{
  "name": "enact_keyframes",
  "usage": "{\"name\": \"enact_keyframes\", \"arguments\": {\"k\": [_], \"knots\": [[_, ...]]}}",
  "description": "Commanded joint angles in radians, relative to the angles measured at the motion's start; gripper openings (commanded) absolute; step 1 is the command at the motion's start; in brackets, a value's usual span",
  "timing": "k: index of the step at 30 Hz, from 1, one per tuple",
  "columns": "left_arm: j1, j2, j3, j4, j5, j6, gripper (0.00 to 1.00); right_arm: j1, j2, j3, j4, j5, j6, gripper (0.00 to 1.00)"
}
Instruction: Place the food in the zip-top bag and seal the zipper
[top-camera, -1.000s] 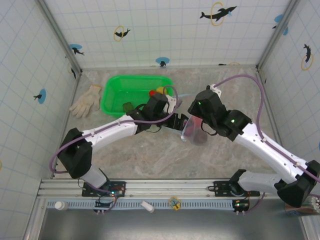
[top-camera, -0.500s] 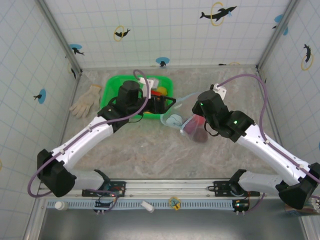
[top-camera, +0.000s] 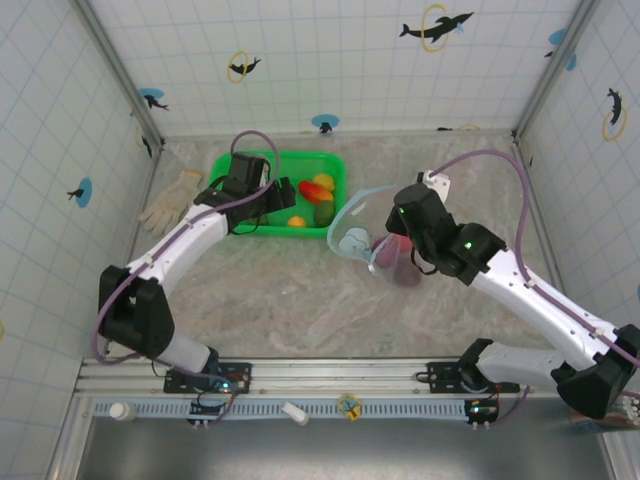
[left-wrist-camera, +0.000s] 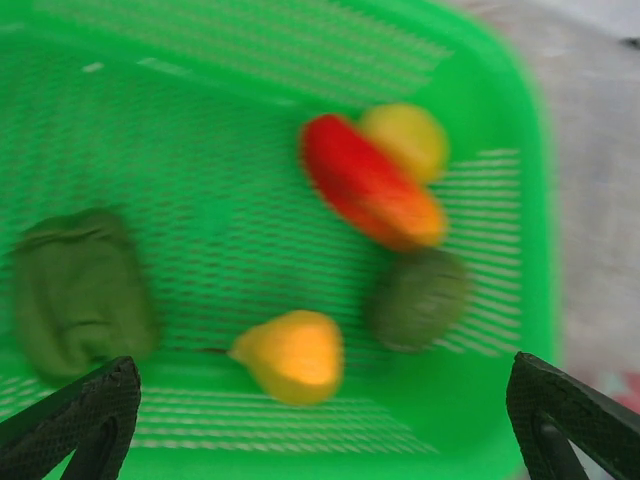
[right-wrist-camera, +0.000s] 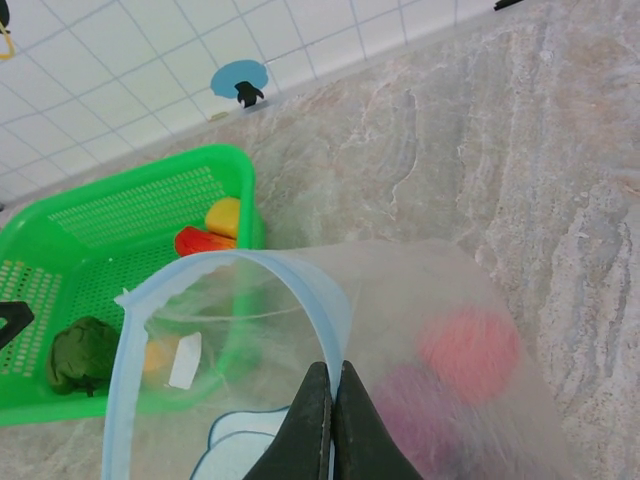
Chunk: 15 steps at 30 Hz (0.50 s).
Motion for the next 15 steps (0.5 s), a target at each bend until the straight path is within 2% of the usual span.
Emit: {"name": "enact_keyframes", "arguments": {"k": [1, 6, 15], "knots": [[0.033, 0.043, 0.039, -0.088, -0.113, -0.077, 0.97, -0.02, -0.004, -0.03, 0.03, 0.007, -0.012, 0.0], [0.081, 0.145, 0.097, -0.126, -0.149, -0.134, 0.97, -0.055, -0.006, -0.048, 0.045, -0.037, -0.019, 0.0], [0.13, 0.337, 0.175, -0.123, -0.107, -0.138, 0.97, -0.118, -0.019, -0.075, 0.055, -0.083, -0.01, 0.0]]}}
